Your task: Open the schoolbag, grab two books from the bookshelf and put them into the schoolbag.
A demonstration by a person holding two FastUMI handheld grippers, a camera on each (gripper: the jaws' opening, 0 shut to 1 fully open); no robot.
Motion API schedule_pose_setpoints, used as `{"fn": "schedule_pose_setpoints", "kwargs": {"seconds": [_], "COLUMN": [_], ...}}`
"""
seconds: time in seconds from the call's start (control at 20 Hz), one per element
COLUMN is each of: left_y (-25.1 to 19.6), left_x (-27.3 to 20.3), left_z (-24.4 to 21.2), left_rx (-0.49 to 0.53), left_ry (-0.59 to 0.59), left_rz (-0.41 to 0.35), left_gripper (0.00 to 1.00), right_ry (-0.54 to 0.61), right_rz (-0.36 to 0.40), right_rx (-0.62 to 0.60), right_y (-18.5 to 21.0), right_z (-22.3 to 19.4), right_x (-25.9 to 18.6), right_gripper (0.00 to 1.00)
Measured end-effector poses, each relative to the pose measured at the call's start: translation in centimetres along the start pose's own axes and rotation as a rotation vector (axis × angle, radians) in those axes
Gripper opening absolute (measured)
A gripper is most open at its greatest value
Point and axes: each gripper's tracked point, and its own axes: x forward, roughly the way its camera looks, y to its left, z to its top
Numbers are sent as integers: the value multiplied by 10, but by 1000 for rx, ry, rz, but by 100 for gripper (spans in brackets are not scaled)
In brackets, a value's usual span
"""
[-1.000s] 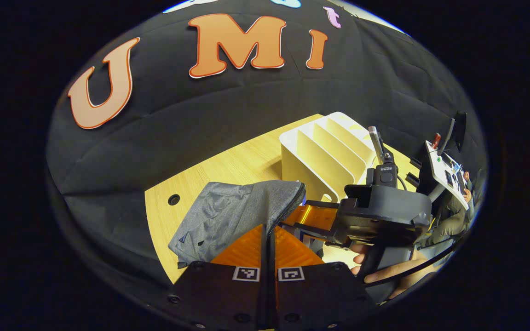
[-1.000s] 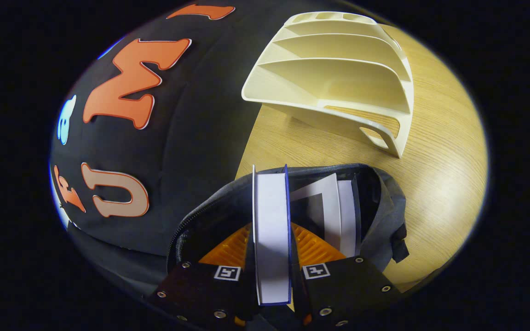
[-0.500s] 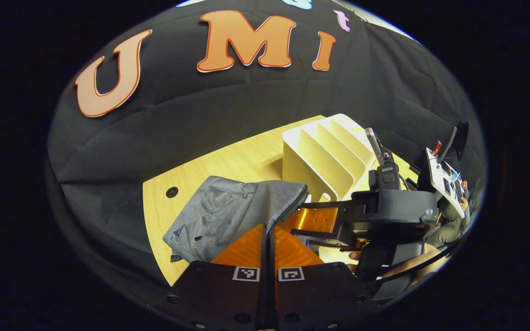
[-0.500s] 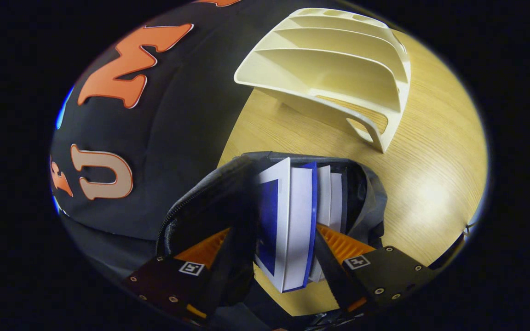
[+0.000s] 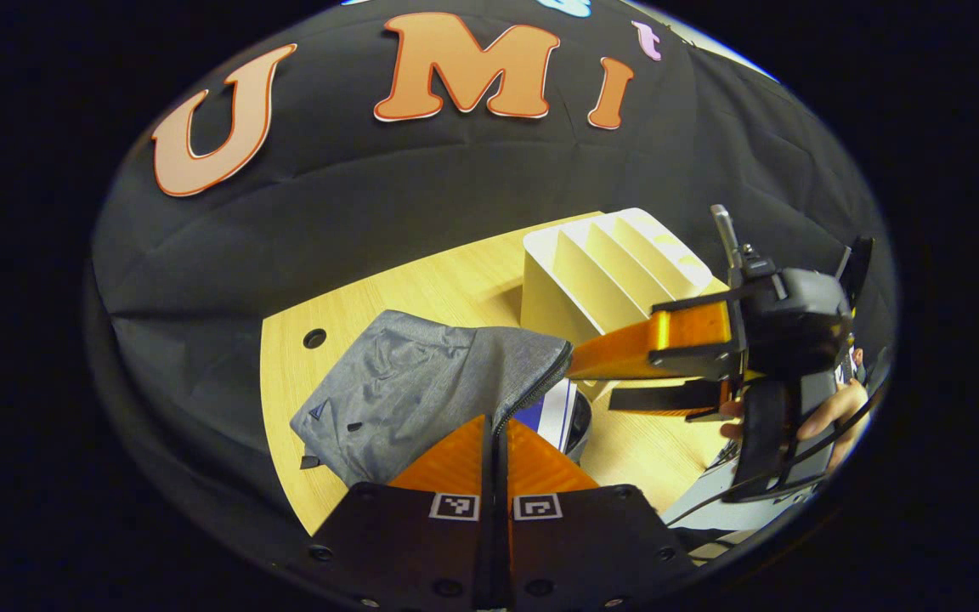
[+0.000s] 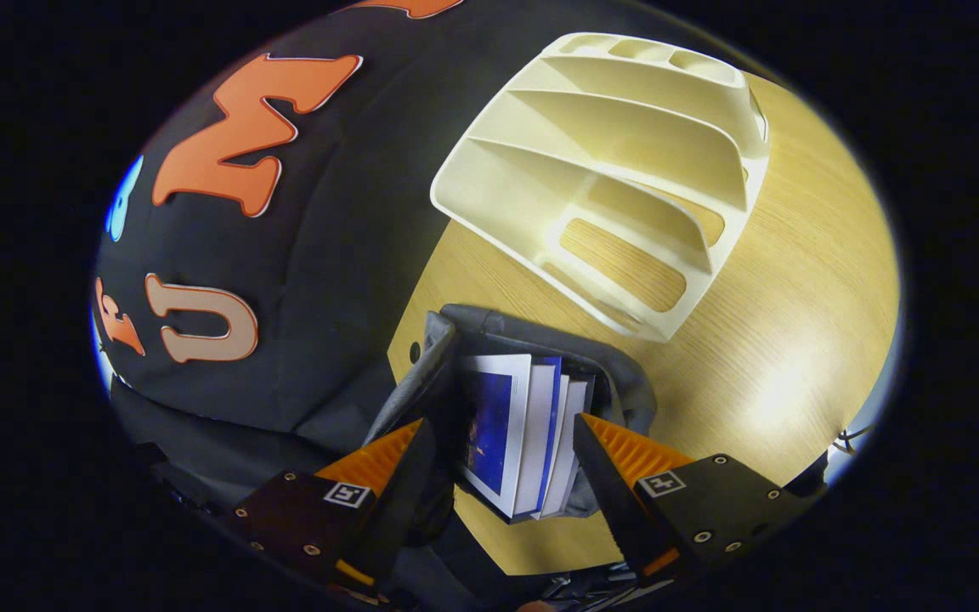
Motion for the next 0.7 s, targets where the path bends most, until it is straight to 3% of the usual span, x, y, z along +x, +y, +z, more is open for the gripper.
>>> {"fn": "schedule_pose_setpoints", "kwargs": {"seconds": [0.2, 0.3, 0.45, 0.7], "left_y": [-20, -34, -50, -87], "left_x": [11, 17, 22, 36], "left_z": [-12, -19, -31, -36], "left_rx": [-16, -30, -60, -187], "left_ry": [32, 48, 75, 49], "left_rz": [-3, 1, 56, 137], "left_gripper": [9, 24, 100, 98], "right_ry": [4, 19, 39, 81], "right_rz": [-39, -50, -72, -122], "right_rx": [-94, -127, -205, -415], "right_y": [-34, -48, -73, -114], "right_z": [25, 43, 66, 99], "right_x": [-28, -42, -61, -82], "right_gripper": [98, 98, 98, 98]}}
